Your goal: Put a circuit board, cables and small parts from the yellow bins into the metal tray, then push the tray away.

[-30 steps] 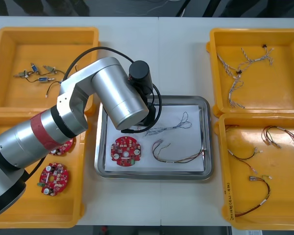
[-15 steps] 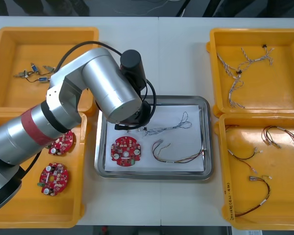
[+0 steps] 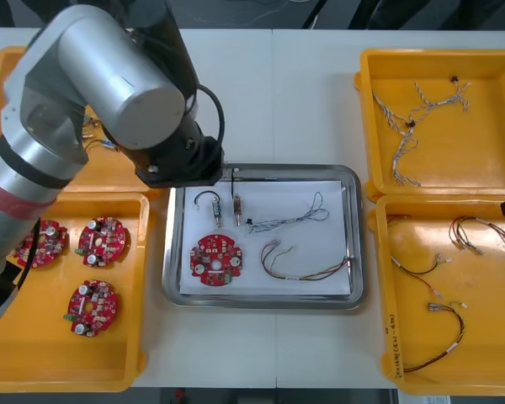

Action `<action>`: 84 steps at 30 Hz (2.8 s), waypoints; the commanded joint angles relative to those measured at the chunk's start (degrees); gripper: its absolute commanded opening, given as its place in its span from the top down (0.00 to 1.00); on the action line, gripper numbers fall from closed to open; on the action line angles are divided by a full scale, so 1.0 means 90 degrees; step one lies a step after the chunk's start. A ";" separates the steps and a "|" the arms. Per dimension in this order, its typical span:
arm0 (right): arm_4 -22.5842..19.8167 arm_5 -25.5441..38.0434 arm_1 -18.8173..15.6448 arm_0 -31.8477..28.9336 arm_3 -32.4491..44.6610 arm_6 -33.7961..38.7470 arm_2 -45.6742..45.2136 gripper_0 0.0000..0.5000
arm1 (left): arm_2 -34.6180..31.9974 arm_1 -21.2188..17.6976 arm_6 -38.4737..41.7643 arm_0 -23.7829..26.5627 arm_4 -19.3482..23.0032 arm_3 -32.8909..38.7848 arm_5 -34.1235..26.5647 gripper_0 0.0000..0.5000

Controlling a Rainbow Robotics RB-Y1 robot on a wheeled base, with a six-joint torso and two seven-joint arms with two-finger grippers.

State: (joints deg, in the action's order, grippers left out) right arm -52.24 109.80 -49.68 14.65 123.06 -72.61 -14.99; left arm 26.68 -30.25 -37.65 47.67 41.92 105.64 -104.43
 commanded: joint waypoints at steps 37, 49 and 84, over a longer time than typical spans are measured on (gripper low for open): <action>0.0072 0.0022 0.1340 0.3265 0.0419 -0.0077 0.4820 0.00 | -0.3190 -0.2293 -0.2301 -0.1390 0.1416 0.0880 -0.0619 0.00; 0.0550 -0.0208 0.1887 0.3499 0.0204 -0.0790 0.6128 0.00 | -0.3863 -0.2586 -0.2477 -0.2230 0.1592 0.1212 -0.0619 0.00; 0.1713 -0.1732 0.2561 0.3811 -0.0753 -0.1991 0.8765 0.00 | -0.4459 -0.2801 -0.2770 -0.3412 0.1651 0.1768 -0.0619 0.00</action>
State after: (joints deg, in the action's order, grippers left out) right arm -38.18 95.02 -28.30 46.92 115.84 -91.13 61.15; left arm -11.66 -52.52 -55.28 18.60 57.43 119.88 -109.63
